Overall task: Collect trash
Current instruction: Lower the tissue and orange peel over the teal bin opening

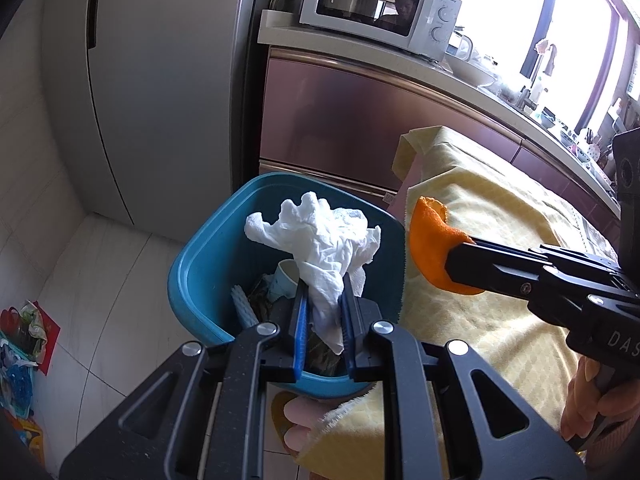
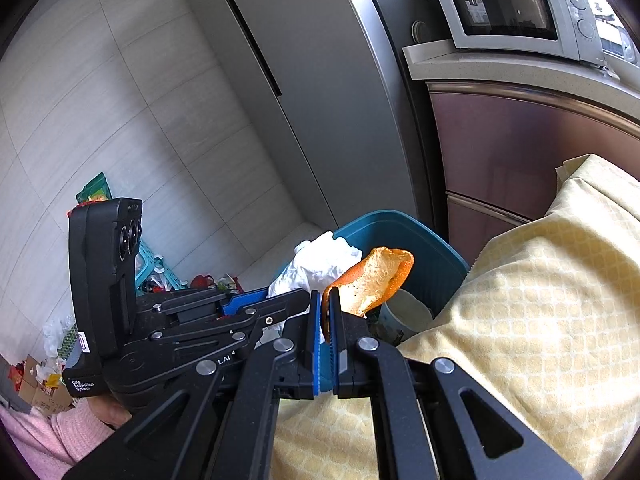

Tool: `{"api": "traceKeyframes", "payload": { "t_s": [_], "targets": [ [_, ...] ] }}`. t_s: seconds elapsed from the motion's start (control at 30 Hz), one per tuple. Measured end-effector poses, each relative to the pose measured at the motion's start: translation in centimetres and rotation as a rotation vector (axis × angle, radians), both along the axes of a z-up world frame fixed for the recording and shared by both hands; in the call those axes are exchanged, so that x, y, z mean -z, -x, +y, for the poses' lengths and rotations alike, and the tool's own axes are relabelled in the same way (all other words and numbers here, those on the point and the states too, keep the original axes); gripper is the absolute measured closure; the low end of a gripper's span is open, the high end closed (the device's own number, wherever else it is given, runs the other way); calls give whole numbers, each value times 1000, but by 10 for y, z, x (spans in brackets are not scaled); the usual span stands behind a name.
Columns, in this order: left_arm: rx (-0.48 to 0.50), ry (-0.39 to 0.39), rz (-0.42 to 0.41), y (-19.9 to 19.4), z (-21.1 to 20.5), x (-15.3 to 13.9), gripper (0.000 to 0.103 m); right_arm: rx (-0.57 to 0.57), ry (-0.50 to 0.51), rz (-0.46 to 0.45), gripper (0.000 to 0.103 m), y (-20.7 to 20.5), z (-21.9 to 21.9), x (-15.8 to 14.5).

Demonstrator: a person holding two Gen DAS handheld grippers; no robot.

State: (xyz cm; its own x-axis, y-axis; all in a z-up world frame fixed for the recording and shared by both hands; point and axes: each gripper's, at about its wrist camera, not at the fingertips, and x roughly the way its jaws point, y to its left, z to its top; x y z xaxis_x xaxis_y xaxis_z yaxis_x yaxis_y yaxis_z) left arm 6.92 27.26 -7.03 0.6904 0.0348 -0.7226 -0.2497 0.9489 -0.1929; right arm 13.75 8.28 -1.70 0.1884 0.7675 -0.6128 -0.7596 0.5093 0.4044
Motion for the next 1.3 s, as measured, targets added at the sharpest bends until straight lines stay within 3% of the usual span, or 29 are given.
{"api": "traceKeyframes", "payload": {
  "t_s": [1.3],
  "targets": [
    [-17, 37, 78, -28, 9, 32, 88, -2, 89, 83, 100, -22, 34, 25]
  ]
}}
